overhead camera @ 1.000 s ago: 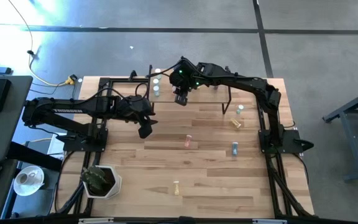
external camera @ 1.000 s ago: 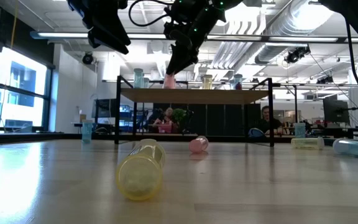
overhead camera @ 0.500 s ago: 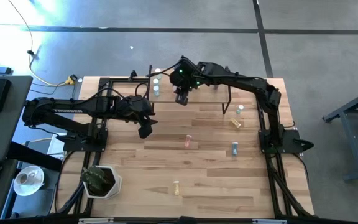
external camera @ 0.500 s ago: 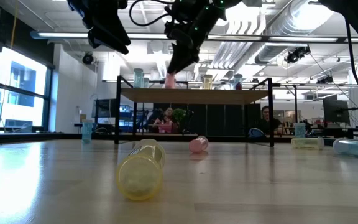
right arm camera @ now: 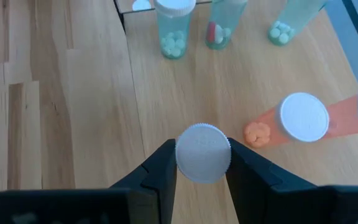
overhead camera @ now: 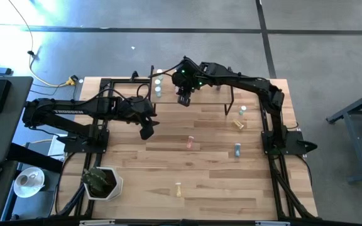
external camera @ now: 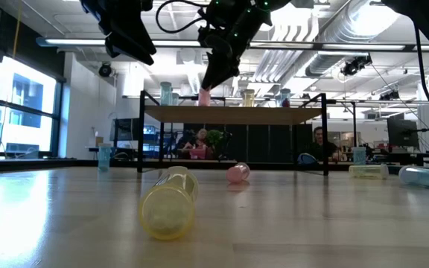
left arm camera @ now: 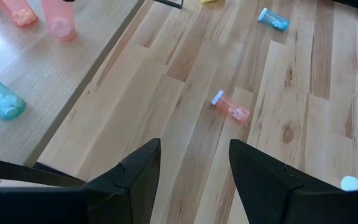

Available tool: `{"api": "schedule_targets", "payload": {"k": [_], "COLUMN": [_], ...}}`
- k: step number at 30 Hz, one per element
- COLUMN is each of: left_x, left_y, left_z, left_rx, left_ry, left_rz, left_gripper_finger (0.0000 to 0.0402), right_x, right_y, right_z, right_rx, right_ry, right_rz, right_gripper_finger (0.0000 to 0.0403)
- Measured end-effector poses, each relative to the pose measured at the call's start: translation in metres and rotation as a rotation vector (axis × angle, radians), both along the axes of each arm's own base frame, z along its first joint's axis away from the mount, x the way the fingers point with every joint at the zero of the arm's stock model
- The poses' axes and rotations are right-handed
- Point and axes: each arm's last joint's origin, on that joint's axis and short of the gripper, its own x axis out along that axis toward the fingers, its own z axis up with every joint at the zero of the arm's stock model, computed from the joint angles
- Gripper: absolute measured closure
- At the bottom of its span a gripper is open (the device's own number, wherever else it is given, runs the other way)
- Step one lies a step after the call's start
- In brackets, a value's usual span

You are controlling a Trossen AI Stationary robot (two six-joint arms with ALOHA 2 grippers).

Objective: Pick and place medicine bottles onto shelf by color
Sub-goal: Put the pink pill bottle on the shelf

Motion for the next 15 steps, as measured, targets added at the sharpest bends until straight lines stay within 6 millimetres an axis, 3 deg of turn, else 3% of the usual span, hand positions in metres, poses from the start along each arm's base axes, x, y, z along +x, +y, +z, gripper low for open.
{"api": "schedule_targets", "payload": {"k": [15], "left_x": [-0.0010], "left_y": [-0.0002], "left_z": [-0.0010], "left_rx": [-0.002], "left_ry": [0.015], "left_rz": [0.001], "left_gripper_finger": [0.0222], "right_x": [0.0027], "right_y": [-0.0017], "right_z": [-0.0058], "right_rx": [0.007], "right_ry": [0.010], "right_rz": [-0.013], "right_gripper_finger": [0.0295]}}
